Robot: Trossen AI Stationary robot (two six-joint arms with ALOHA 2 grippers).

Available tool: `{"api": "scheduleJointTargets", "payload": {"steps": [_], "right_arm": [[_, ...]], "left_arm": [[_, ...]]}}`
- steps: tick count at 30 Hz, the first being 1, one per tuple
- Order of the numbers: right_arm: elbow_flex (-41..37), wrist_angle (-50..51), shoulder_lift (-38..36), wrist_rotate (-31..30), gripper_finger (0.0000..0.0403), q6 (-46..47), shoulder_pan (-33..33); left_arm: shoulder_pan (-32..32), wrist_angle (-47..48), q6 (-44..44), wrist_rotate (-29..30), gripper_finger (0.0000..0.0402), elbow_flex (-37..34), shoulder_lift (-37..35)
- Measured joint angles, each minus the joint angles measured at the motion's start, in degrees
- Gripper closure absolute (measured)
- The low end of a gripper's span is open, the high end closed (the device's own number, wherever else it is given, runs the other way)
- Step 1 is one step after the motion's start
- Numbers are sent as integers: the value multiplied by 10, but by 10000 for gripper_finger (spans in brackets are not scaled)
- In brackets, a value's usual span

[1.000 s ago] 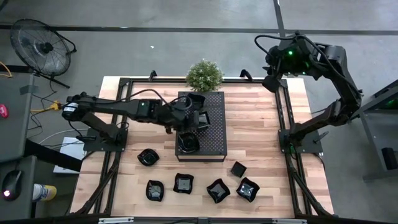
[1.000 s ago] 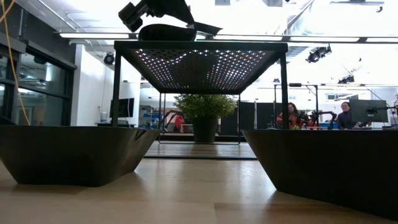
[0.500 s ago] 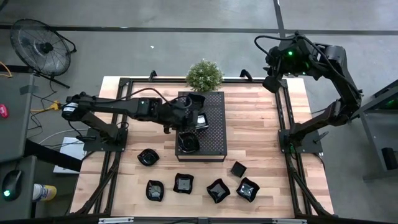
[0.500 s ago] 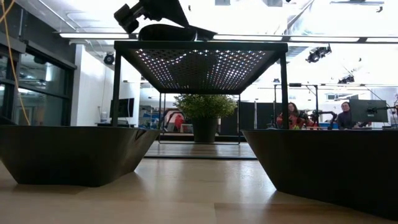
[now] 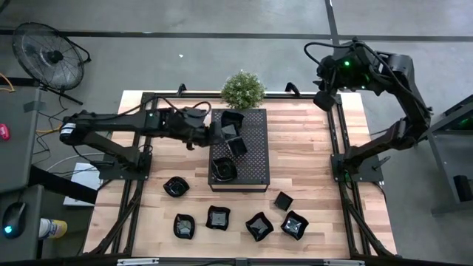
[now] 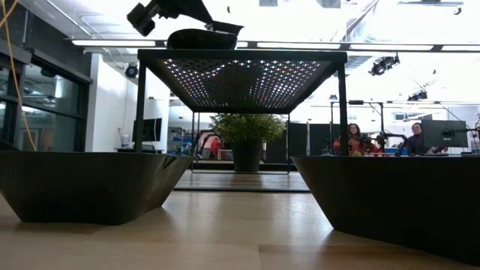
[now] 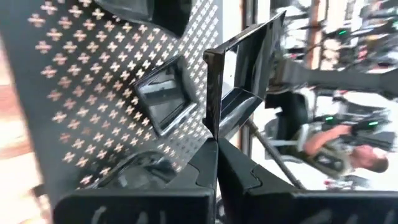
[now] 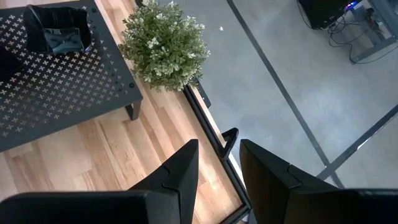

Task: Pick & Place Mini shaped plates
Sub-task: Stack the square plate on top of the square plates on the shelf

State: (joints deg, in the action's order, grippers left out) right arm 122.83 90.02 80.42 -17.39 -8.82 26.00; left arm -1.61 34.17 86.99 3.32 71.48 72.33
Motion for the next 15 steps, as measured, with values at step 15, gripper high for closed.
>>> {"api": "scheduleJointTargets", "payload": {"steps": [15], "right_arm": [[0,0,-9,-4,290,-2,0]], "left_arm": [[26,-172,122,14,401,-82,34]]}}
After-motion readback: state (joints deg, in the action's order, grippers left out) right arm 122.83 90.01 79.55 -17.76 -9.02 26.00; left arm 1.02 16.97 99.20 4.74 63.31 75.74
